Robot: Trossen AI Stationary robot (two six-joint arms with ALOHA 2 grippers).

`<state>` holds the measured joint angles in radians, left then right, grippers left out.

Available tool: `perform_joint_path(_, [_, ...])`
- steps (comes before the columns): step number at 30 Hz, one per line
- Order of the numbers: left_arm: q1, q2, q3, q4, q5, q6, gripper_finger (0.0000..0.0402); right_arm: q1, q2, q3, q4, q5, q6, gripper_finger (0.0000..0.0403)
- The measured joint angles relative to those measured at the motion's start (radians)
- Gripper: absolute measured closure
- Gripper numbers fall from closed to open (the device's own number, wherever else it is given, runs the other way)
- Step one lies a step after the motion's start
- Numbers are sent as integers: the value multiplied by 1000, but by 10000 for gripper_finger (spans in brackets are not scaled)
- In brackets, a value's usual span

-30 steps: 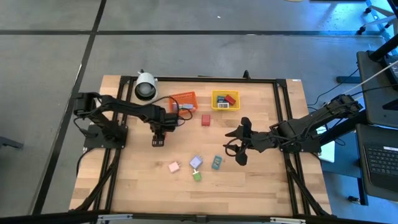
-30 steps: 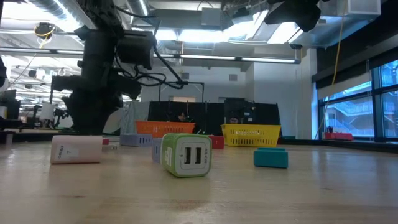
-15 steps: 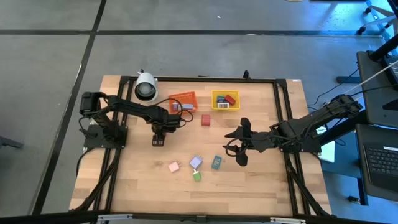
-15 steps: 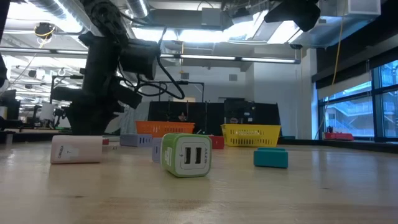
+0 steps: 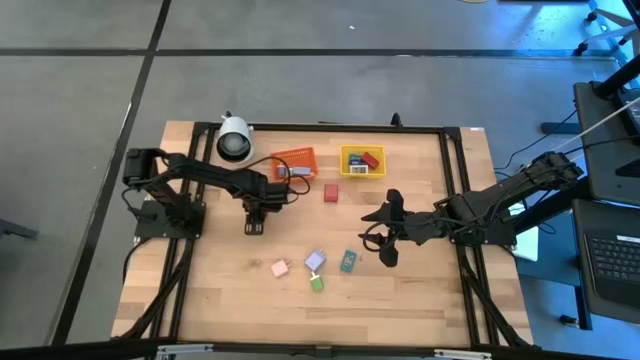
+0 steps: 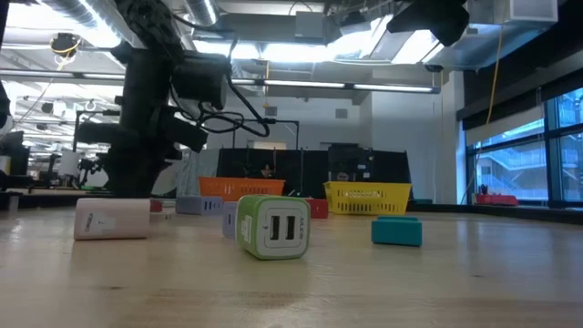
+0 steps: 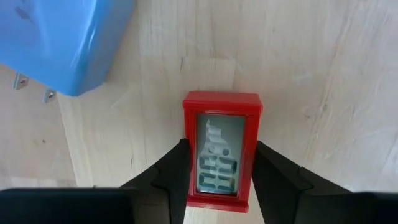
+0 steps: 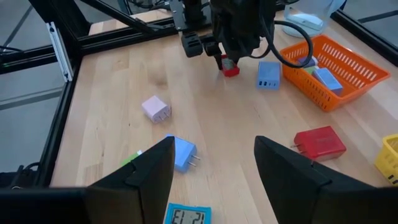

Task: Pick & Place Office items
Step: Put the red digital clock into the yellow bin

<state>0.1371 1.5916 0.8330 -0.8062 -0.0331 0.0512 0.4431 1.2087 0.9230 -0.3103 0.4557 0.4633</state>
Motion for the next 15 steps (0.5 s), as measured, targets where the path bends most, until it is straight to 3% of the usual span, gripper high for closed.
perform_joint_path(11, [0, -2, 0, -4, -1, -6, 264, 0, 0, 0, 1, 1, 0, 179])
perform_joint_path(15, [0, -3, 1, -5, -1, -12, 264, 0, 0, 0, -12, 58, -1, 179])
